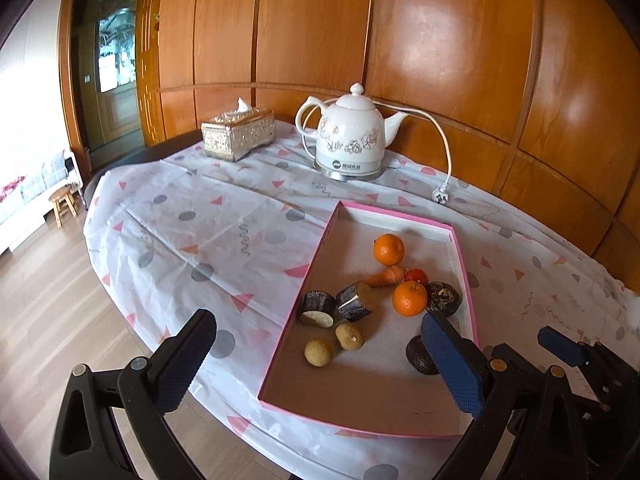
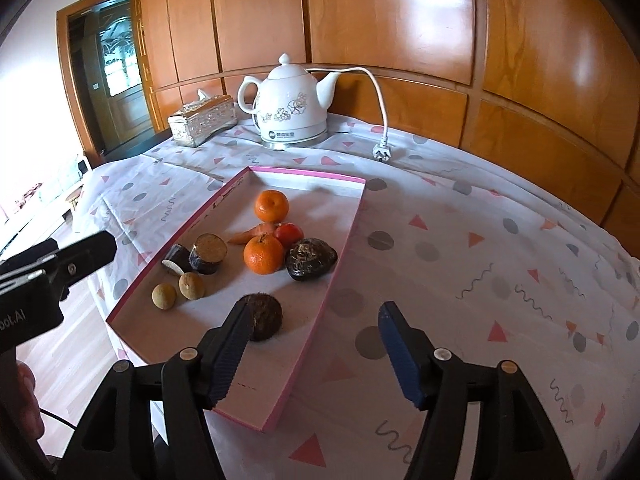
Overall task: Organize fruits
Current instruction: 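Lower the dark fruit into the tray and open the right gripper, then withdraw the open right gripper from the tray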
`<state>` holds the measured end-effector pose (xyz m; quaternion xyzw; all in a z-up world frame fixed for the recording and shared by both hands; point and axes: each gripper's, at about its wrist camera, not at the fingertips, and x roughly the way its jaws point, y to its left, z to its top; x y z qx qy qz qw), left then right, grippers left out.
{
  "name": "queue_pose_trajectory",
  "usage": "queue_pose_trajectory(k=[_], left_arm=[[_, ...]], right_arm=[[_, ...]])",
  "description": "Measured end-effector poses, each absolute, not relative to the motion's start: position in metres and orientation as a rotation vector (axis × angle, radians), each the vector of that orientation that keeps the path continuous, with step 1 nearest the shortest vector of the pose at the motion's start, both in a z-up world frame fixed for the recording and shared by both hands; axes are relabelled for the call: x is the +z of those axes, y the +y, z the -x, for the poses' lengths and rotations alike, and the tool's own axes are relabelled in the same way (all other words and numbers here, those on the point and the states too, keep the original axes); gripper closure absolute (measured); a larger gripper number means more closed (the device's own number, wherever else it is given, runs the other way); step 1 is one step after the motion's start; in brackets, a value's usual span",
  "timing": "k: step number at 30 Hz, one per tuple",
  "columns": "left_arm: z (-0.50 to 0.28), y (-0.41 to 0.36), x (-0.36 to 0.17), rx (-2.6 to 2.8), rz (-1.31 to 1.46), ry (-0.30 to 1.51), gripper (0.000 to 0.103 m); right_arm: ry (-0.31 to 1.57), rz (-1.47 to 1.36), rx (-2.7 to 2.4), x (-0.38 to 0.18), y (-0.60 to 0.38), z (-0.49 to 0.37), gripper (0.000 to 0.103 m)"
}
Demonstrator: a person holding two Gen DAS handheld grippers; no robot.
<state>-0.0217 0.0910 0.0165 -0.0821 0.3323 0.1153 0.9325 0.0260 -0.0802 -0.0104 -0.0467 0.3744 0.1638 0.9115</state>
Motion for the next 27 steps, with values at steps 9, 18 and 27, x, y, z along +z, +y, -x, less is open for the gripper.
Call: queue_pose_trajectory(k=[9, 18, 27], left_arm=[[0.026, 0.081, 0.022, 0.237, 0.130, 0.640, 0.000], [0.028, 0.079, 0.024, 0.230, 0.125, 0.628, 0.000], [0.028, 0.080, 0.024, 0.236, 0.131, 0.628, 0.000]], right_arm=[[0.749, 0.093, 0.318, -0.007, -0.085, -0.020, 0.036], [0.738, 0.106, 0.319, -0.005, -0.083, -0.019, 0.036], [0.732, 0.112, 0.319, -0.004, -0.082, -0.017, 0.036]])
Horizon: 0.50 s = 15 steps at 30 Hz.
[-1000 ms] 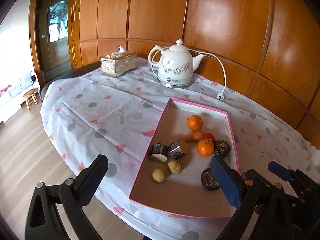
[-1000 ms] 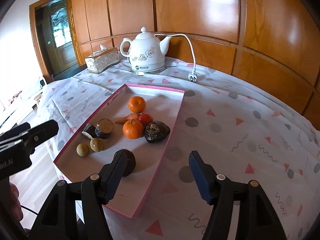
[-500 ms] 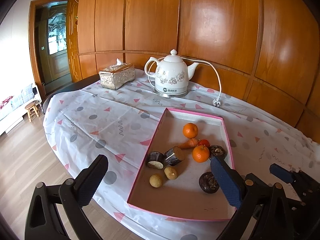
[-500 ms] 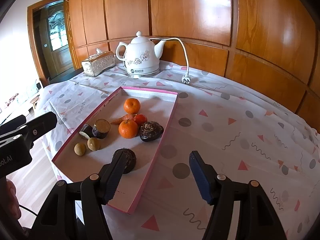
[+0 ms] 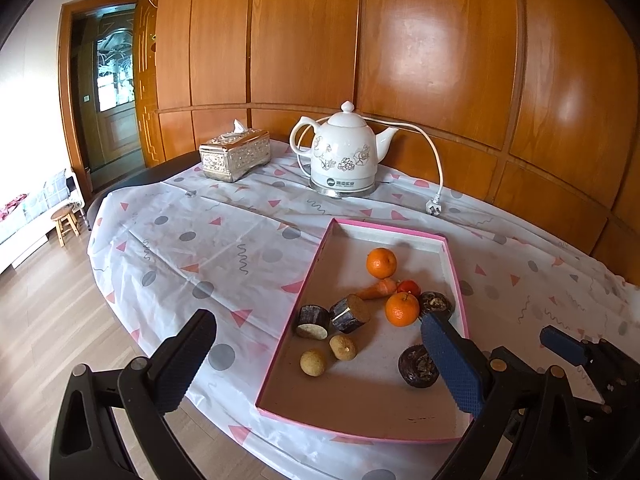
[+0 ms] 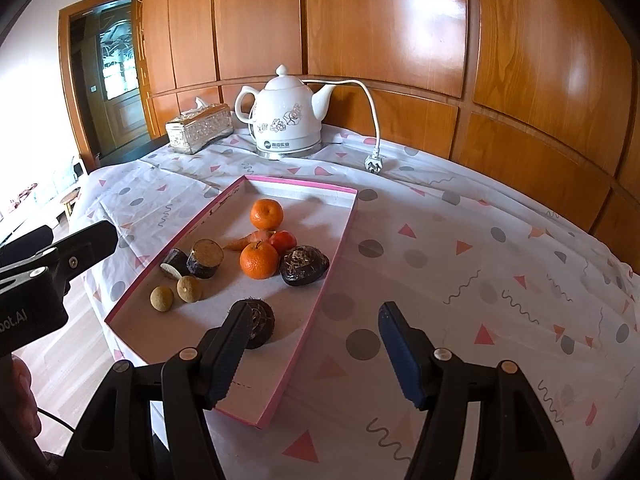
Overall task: Organize fruits
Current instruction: 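Withdraw the open right gripper from the tray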
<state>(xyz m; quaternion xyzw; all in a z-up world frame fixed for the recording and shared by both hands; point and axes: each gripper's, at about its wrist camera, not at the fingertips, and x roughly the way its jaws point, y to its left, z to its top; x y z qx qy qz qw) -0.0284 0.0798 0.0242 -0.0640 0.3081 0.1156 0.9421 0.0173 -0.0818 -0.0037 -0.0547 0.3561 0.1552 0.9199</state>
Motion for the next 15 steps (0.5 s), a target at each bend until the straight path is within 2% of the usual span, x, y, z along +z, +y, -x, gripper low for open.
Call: queue_pose_trajectory(k=[15], left_arm=[[0.0289, 0.0781, 0.0242, 0.233, 0.130, 0.631, 0.000]], right_arm=[[0.735, 0.118, 0.319, -0.0036, -0.0821, -0.0172, 0.036]])
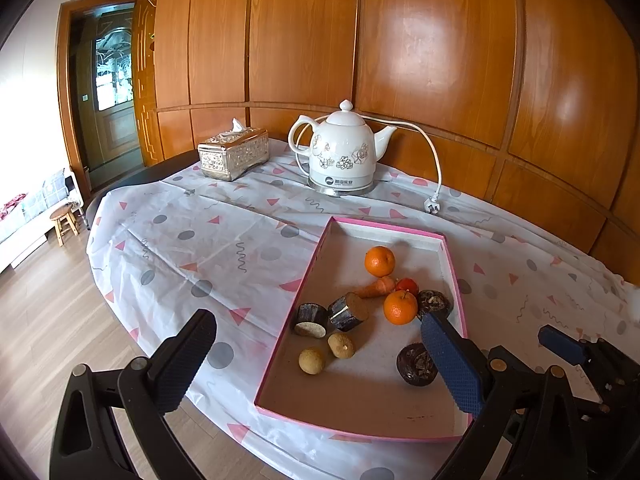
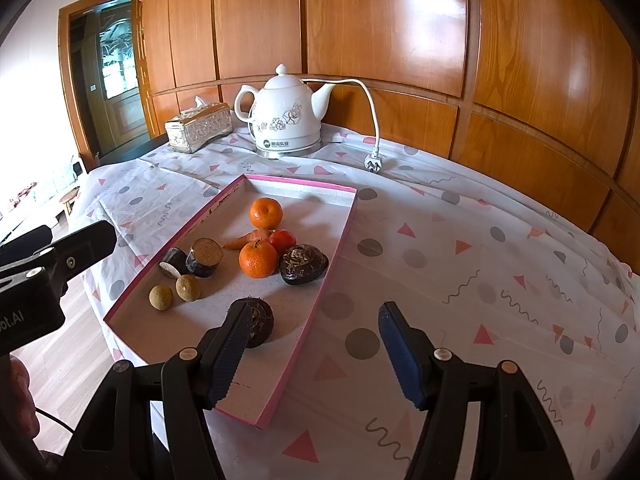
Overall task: Organize fruits
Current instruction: 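Withdraw the open right gripper from the tray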
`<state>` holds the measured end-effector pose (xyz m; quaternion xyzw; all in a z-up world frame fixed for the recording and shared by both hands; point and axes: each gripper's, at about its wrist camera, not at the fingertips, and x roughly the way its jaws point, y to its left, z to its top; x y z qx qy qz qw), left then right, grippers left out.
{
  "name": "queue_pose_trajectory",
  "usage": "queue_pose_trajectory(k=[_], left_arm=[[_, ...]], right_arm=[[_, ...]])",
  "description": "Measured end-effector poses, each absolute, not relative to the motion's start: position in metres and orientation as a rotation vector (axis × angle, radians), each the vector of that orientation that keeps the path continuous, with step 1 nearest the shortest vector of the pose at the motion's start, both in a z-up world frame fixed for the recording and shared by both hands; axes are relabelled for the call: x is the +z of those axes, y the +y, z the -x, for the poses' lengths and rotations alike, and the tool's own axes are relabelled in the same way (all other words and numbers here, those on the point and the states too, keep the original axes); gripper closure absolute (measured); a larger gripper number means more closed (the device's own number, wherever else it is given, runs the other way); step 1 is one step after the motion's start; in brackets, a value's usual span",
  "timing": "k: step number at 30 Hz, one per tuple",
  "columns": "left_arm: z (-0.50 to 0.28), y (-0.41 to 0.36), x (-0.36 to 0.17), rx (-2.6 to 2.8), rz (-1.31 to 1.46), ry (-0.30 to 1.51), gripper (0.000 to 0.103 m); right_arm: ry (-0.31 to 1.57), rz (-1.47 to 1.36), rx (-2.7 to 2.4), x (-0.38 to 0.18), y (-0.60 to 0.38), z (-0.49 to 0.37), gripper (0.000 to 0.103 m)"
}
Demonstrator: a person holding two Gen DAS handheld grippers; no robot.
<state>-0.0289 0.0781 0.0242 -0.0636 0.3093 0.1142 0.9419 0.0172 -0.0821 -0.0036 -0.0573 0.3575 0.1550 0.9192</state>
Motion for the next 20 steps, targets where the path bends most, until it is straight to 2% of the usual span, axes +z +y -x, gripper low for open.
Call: queue_pose_trajectory(k=[20], left_arm=[[0.0299, 0.0774, 0.0225, 0.220, 0.130, 0.630, 0.000]], right_arm=[[0.734, 0.107, 0.309, -0.0062, -0.0899, -0.0165, 0.036]])
